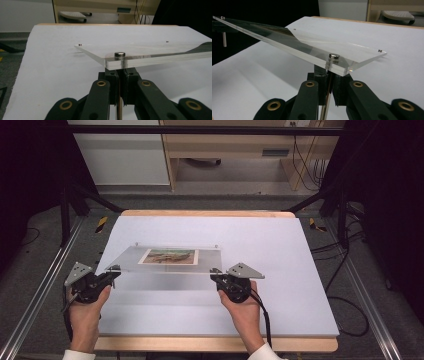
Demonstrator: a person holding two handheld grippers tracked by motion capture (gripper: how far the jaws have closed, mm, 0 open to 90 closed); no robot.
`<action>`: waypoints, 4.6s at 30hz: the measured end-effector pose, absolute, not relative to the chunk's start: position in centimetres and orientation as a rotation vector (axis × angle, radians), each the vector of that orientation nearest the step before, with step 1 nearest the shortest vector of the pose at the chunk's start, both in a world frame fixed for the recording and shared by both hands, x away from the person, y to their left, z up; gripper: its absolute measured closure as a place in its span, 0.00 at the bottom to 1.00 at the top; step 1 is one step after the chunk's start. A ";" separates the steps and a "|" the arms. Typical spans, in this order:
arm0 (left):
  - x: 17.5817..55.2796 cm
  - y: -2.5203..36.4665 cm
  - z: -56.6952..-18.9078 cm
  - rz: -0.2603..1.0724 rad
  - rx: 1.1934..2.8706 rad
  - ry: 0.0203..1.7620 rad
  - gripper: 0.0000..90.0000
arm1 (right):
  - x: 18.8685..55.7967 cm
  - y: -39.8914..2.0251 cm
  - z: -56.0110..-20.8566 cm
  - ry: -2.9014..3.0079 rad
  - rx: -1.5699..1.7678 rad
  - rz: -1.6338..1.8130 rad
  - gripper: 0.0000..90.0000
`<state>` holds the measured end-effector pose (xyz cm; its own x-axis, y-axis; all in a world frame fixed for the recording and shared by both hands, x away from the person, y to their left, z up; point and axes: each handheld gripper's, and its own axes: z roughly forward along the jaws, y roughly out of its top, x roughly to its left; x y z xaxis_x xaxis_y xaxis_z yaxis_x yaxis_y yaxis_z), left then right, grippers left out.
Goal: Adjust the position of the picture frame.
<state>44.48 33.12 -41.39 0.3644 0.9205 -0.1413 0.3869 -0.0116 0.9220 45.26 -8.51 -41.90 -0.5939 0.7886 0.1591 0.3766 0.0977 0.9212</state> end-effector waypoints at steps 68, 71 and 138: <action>46.0 20.8 -40.8 0.629 1.569 1.049 0.92 | 45.0 -20.2 -40.7 1.834 1.326 1.399 0.92; 46.0 20.8 -40.8 0.628 1.571 1.047 0.92 | 45.0 -20.2 -40.7 1.831 1.328 1.399 0.92; 43.4 20.3 -47.6 0.528 1.887 1.137 0.92 | 43.3 -20.4 -47.1 2.143 1.361 1.186 0.94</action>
